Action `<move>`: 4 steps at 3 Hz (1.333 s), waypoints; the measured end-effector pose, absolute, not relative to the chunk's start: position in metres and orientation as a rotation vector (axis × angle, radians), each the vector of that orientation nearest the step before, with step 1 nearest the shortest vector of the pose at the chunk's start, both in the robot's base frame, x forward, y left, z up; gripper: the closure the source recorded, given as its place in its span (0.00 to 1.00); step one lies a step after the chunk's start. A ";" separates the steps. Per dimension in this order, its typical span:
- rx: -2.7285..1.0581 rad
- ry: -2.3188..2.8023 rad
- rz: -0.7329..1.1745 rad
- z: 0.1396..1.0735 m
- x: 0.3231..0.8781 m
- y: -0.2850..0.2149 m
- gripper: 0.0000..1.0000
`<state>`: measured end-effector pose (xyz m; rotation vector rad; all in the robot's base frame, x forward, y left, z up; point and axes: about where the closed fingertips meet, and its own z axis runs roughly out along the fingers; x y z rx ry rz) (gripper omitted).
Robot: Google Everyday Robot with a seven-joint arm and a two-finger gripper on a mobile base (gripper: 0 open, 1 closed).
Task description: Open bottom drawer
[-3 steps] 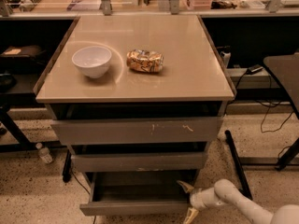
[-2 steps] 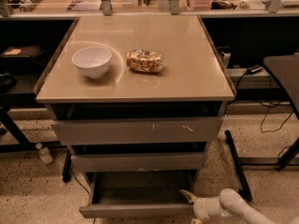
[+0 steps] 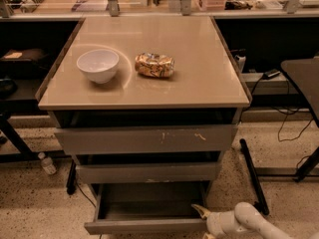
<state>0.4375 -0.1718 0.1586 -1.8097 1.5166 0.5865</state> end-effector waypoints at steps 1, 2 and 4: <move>-1.810 1.517 0.587 0.159 0.438 -0.172 0.42; -1.810 1.517 0.587 0.159 0.438 -0.172 0.65; -1.830 1.517 0.579 0.164 0.426 -0.175 1.00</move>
Offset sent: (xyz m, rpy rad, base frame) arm 0.0000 0.0000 0.0000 0.0000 0.0000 0.0000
